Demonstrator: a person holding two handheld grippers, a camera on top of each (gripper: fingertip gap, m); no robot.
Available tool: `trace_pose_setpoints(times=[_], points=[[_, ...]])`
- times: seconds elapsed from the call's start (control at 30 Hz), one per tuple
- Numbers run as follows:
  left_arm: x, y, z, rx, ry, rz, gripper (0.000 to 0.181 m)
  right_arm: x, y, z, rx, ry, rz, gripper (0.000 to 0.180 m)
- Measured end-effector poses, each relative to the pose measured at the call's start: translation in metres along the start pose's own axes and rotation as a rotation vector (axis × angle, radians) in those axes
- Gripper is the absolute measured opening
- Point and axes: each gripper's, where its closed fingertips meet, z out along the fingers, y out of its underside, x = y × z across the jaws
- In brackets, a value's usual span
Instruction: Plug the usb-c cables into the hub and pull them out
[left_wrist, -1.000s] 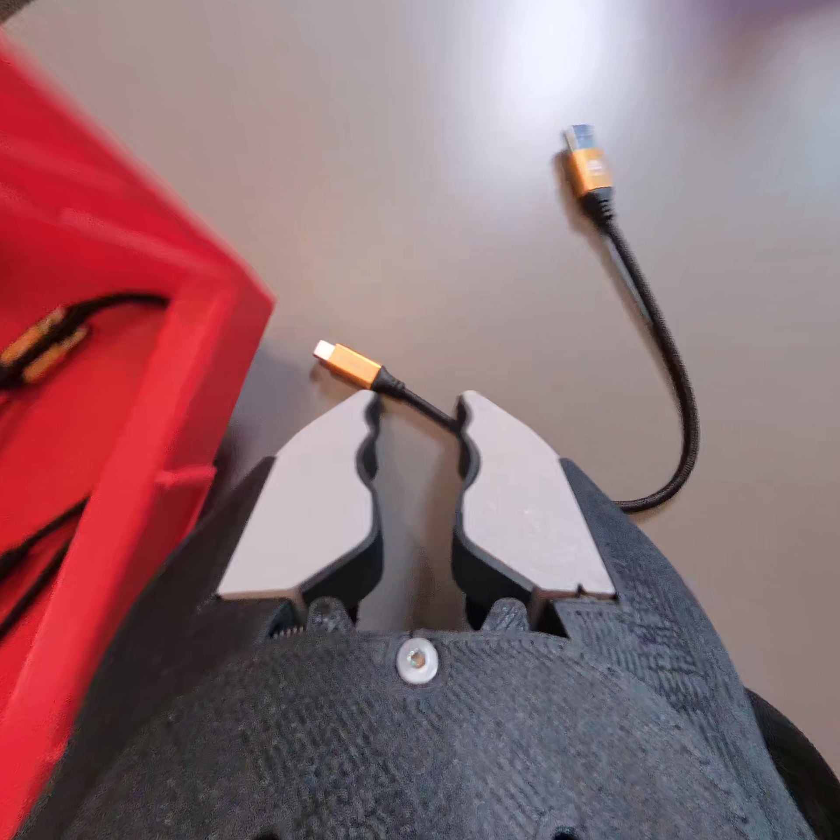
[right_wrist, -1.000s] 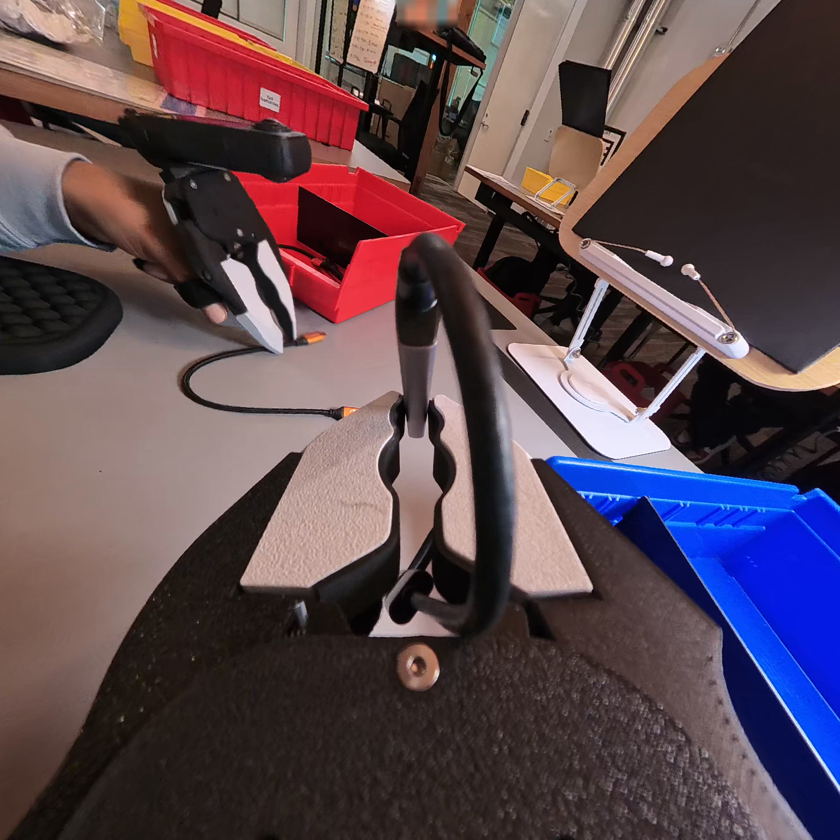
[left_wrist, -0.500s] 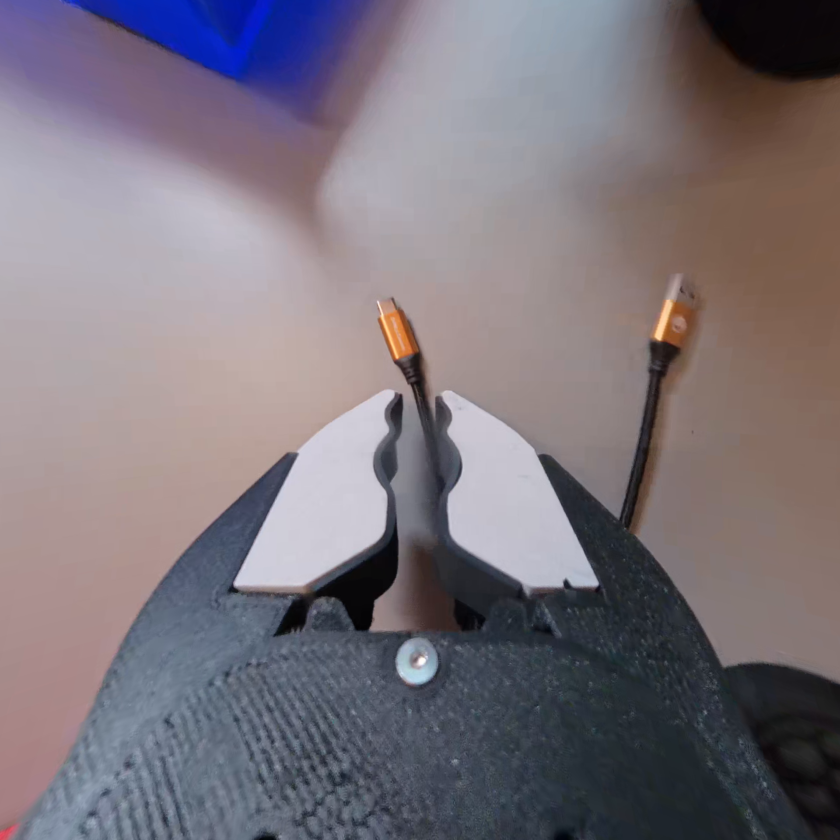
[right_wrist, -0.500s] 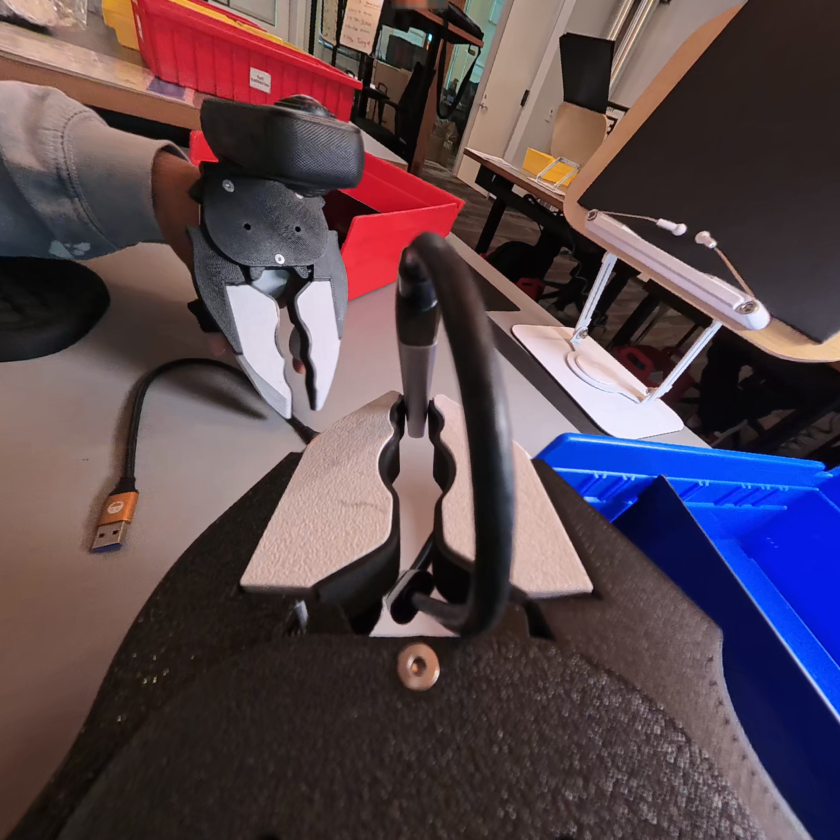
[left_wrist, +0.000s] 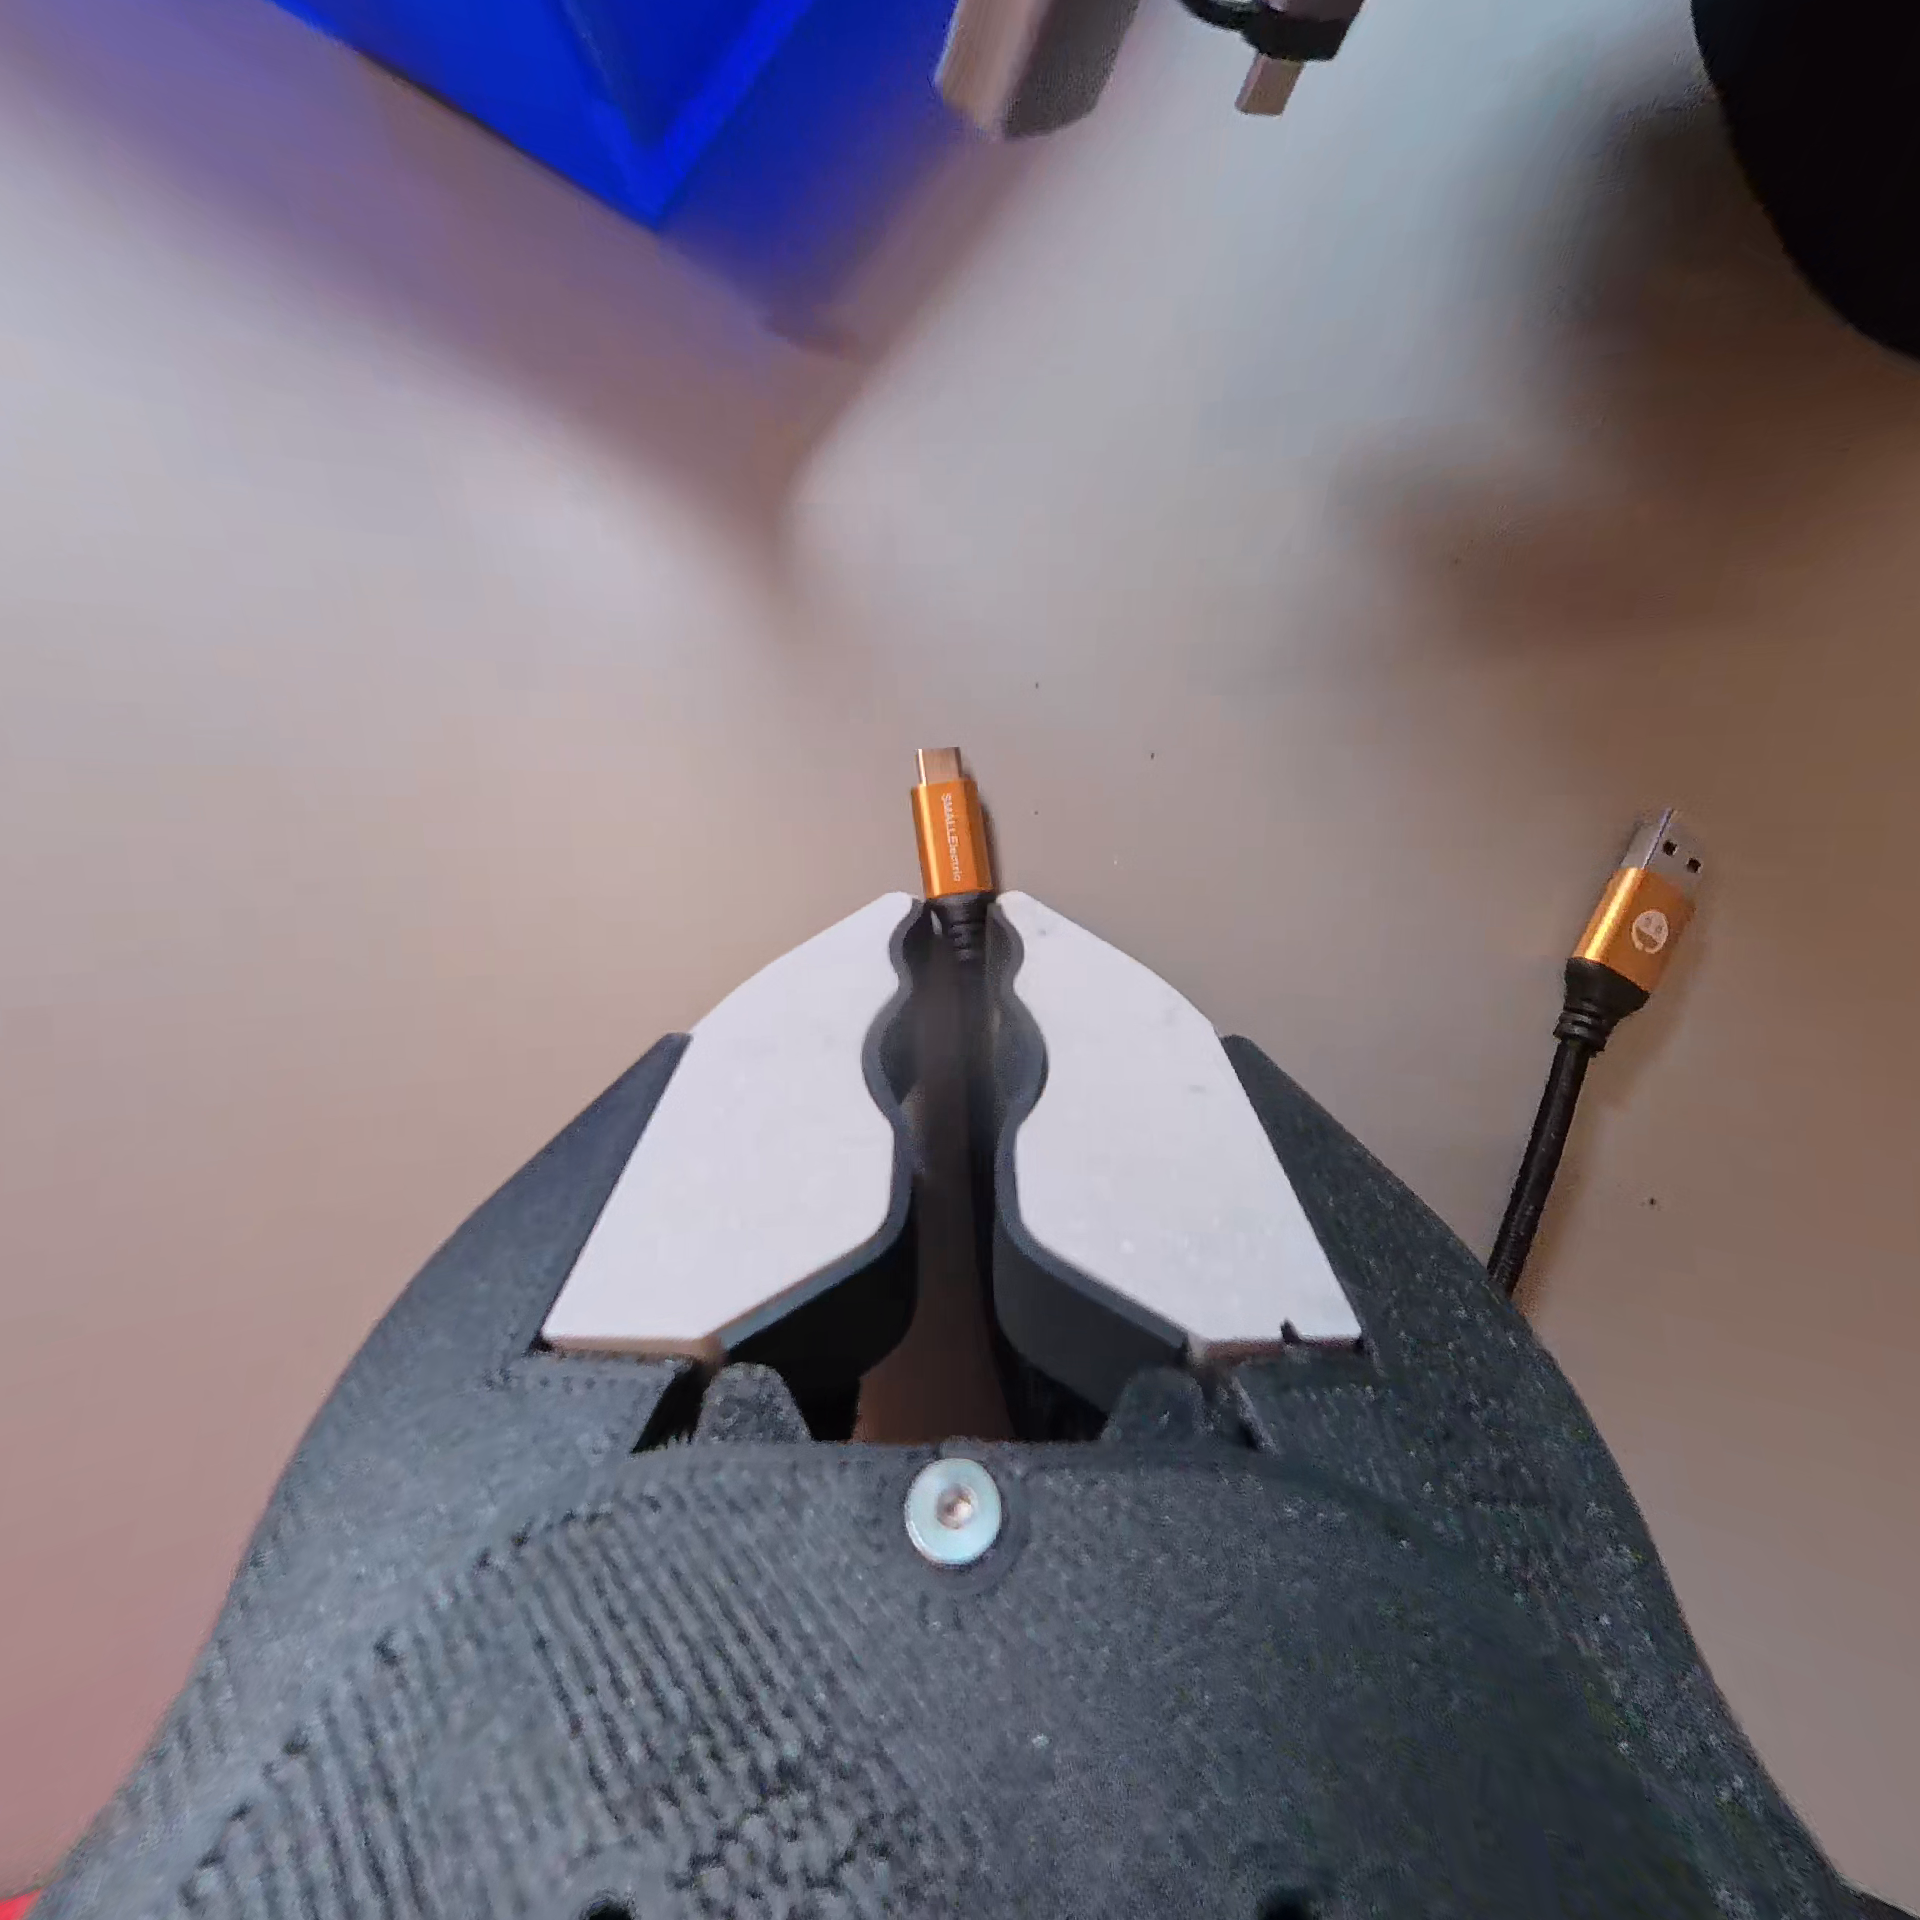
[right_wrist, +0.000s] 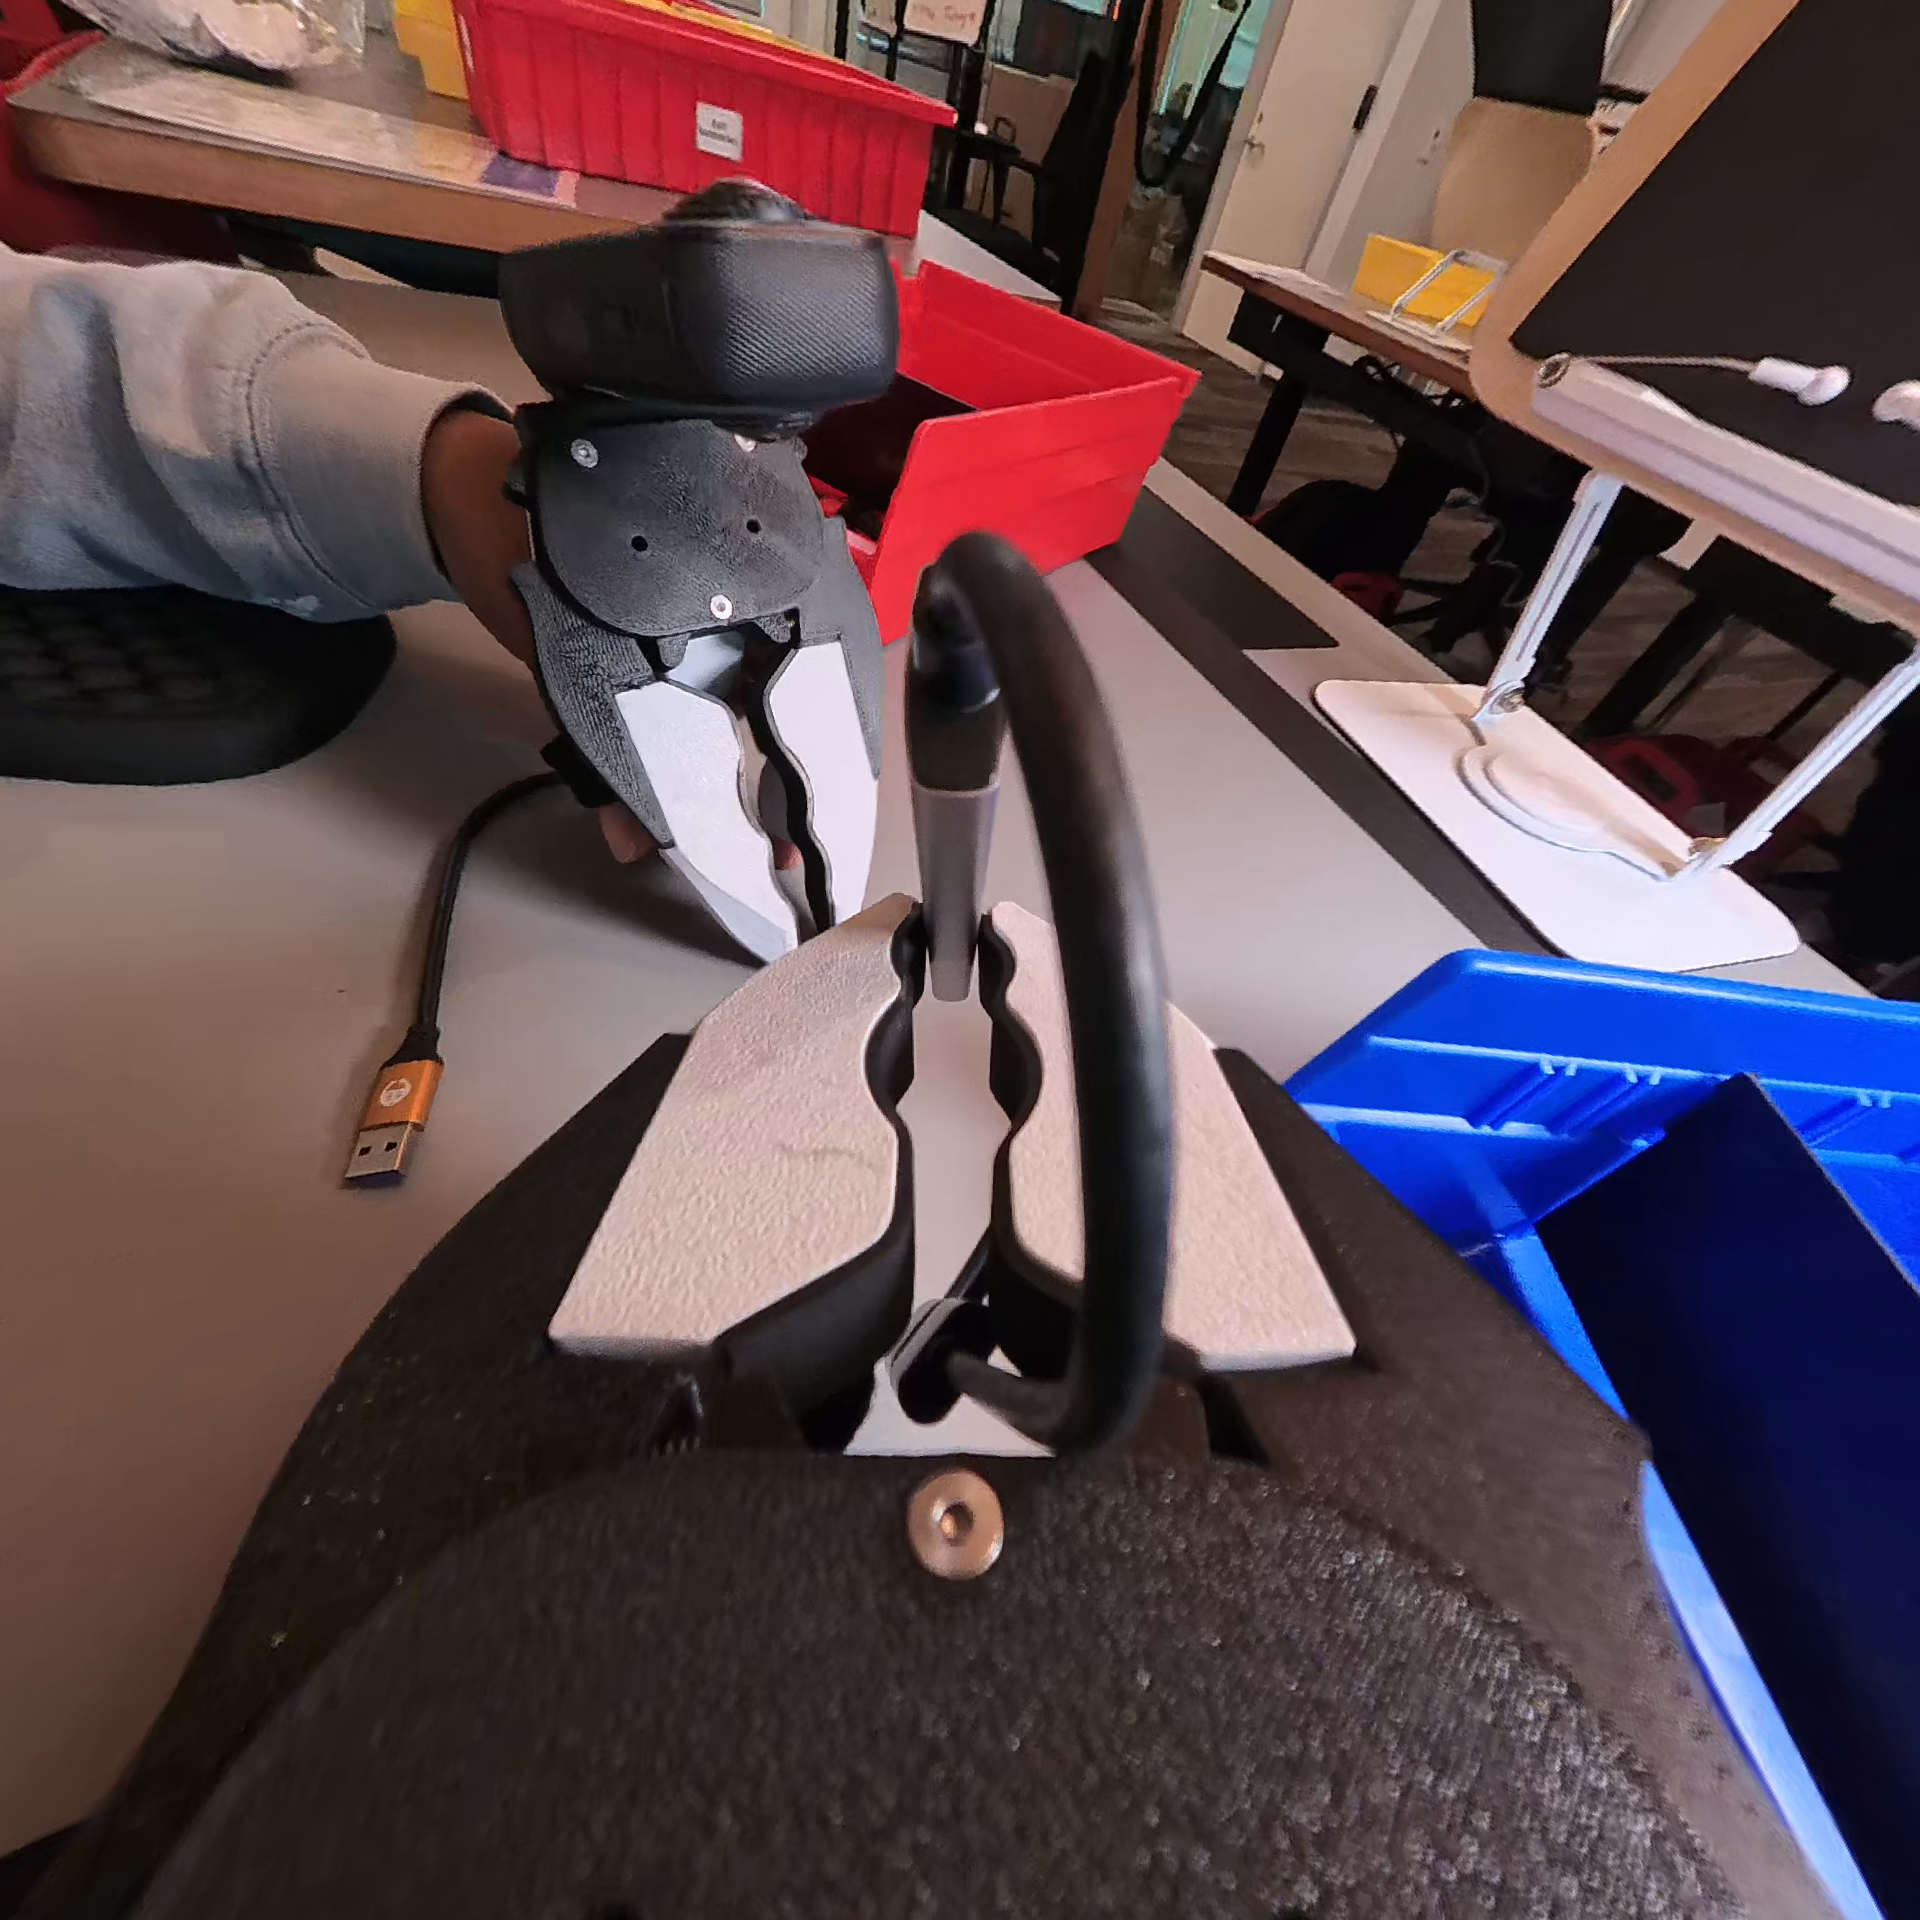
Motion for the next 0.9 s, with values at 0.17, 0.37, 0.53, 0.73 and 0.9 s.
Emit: trace_pose_setpoints(times=[0.17, 0.37, 0.53, 0.73, 0.9], points=[[0.003, -0.014, -0.011, 0.092, -0.059, 0.117, 0.009, -0.006, 0.004, 0.001, -0.007, -0.064, 0.072, 0.009], [0.003, -0.058, -0.053, 0.368, -0.155, 0.109, 0.009, -0.005, -0.024, -0.010, 0.190, -0.189, 0.383, 0.009], [0.007, -0.079, -0.074, 0.488, -0.245, 0.126, 0.009, 0.009, -0.055, -0.028, 0.421, -0.323, 0.746, 0.008], [0.017, -0.095, -0.085, 0.546, -0.271, 0.123, 0.008, 0.015, -0.056, -0.027, 0.478, -0.403, 0.965, 0.008], [0.012, -0.090, -0.080, 0.497, -0.299, 0.098, 0.008, 0.008, -0.049, -0.014, 0.408, -0.366, 0.962, 0.008]])
